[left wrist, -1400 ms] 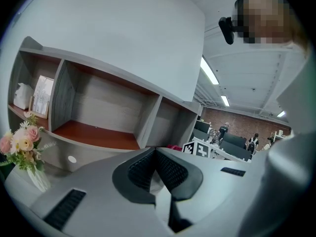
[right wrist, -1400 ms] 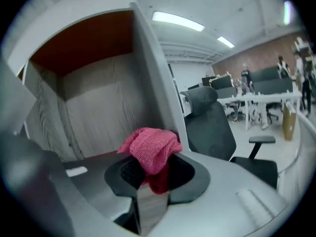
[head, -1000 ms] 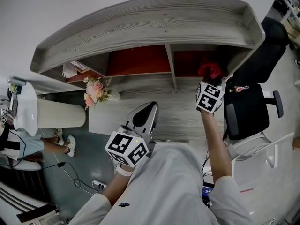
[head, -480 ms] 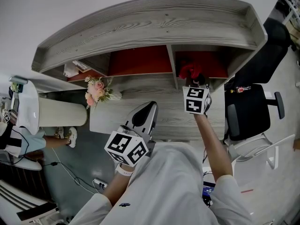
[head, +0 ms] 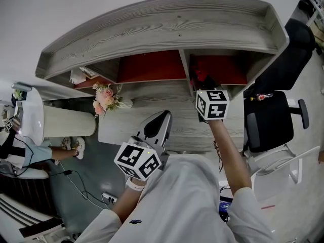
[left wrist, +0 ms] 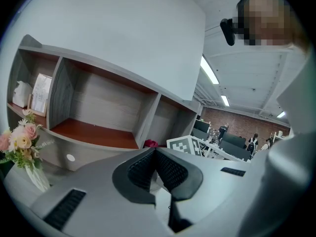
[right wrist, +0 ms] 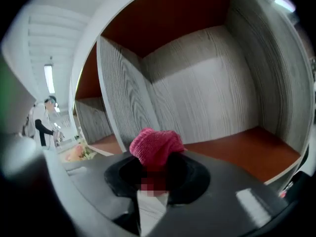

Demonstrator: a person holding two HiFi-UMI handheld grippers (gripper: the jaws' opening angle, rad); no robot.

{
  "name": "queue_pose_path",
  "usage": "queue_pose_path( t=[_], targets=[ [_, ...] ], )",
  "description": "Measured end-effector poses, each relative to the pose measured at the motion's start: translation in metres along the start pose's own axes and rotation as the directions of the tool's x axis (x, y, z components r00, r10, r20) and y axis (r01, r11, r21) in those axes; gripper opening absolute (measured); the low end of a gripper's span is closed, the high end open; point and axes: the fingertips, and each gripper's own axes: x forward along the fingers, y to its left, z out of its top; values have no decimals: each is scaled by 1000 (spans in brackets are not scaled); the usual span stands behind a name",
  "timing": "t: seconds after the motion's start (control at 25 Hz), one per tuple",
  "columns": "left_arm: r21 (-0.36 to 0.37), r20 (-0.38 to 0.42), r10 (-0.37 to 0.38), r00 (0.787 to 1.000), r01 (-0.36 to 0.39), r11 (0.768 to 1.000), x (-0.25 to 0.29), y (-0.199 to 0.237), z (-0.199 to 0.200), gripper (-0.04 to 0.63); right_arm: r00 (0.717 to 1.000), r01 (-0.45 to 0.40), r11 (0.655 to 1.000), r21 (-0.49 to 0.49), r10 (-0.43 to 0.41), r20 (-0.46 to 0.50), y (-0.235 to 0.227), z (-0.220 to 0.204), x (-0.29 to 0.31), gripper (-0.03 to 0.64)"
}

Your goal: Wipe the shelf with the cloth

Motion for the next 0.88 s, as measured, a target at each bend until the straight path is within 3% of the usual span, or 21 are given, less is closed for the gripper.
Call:
queue_pose_path(
  t=[0.24,0.48,0.68,0.88],
  targets=[
    [-3,-1,-5,1000,5,1000,2,-3,-1,2,988,-136,987,84,130,83,19,36,-12,97],
    [-2,3,-10,1000,10,1000,4,-6,0,2,959,-247,967,57,235,159,34,74,-25,97],
    [1,4,-5,1000,5,1000,4,-4,2,2,918,-331,943,12,320,235,47,108,-37,97],
    [1,2,2,1000,-2,1000,4,-2,2,2,856,-402,915,-34,389,341,62,146,-57,97]
  ],
)
